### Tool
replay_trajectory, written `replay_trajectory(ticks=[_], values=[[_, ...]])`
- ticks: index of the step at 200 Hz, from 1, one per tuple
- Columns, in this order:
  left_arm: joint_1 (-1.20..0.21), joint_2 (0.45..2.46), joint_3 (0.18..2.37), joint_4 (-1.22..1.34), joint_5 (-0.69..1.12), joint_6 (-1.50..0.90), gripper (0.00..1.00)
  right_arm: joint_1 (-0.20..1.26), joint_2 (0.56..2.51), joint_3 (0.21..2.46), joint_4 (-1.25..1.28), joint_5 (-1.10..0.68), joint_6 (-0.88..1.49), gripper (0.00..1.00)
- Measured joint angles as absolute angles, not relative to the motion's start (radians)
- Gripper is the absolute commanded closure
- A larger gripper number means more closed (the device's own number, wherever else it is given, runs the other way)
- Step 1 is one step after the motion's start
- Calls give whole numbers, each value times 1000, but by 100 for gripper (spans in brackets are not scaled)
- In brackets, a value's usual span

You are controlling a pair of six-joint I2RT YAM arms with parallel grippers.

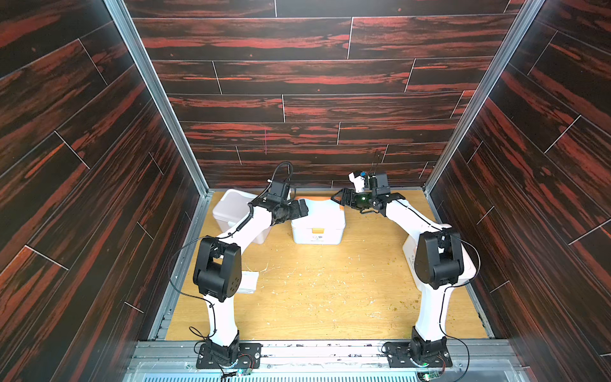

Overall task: Open first aid kits and take out gauze
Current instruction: Move the first aid kit to the center of the board.

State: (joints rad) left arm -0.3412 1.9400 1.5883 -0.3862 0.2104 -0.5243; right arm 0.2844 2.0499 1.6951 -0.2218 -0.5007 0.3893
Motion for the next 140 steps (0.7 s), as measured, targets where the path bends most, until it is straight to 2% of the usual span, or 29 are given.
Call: replay_trajectory(ticks=[31, 66, 140], values=[[-341, 1944, 1564, -338, 255, -543, 2, 287, 2043, 1659, -201, -530, 380, 12], [-342, 1915, 1488, -250, 274, -565, 2, 297, 1953, 1452, -124, -569, 411, 12], [-394, 1795, 1299, -141, 268, -595, 2, 398, 1544, 923, -17, -567, 492, 12]])
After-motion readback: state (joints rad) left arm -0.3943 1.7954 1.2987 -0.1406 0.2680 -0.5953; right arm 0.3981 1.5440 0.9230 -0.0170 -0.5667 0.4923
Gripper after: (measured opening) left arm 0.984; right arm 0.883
